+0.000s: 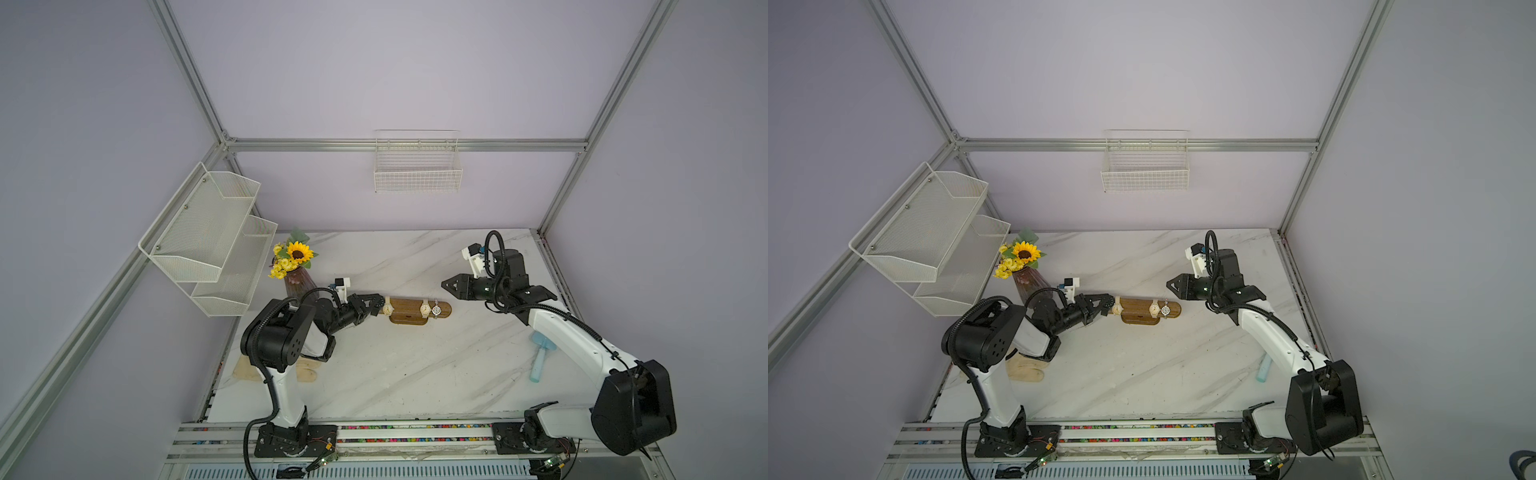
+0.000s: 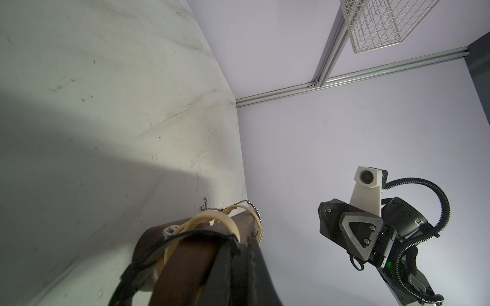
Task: Place watch on stand
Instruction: Place the watch on the stand.
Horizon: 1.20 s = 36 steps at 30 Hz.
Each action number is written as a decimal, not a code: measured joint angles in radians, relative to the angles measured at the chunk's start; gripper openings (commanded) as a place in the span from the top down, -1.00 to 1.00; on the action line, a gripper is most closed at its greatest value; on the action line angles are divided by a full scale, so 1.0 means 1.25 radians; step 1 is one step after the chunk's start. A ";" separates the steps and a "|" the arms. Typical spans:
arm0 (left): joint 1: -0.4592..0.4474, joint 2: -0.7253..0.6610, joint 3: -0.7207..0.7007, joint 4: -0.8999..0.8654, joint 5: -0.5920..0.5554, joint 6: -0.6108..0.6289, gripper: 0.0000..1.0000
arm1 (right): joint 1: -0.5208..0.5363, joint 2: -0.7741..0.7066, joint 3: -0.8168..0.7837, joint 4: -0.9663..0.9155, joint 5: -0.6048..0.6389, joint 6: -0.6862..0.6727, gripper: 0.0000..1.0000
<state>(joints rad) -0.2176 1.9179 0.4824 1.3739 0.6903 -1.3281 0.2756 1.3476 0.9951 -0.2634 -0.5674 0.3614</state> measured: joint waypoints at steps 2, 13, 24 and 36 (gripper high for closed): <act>0.000 0.014 0.000 0.026 -0.003 -0.011 0.80 | 0.000 0.000 -0.001 0.000 0.000 0.000 0.29; 0.000 0.024 0.000 0.050 -0.017 -0.054 0.80 | 0.000 0.000 -0.001 0.000 0.000 -0.002 0.29; -0.034 0.024 0.002 0.050 -0.043 -0.082 0.78 | 0.000 0.006 -0.001 0.000 -0.002 -0.003 0.30; -0.047 0.024 0.009 0.051 -0.055 -0.089 0.75 | 0.000 0.006 -0.001 0.000 -0.001 -0.005 0.30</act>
<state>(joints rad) -0.2760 1.9484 0.4934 1.4372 0.6212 -1.4399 0.2756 1.3556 0.9936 -0.2634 -0.5690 0.3546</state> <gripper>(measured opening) 0.126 0.352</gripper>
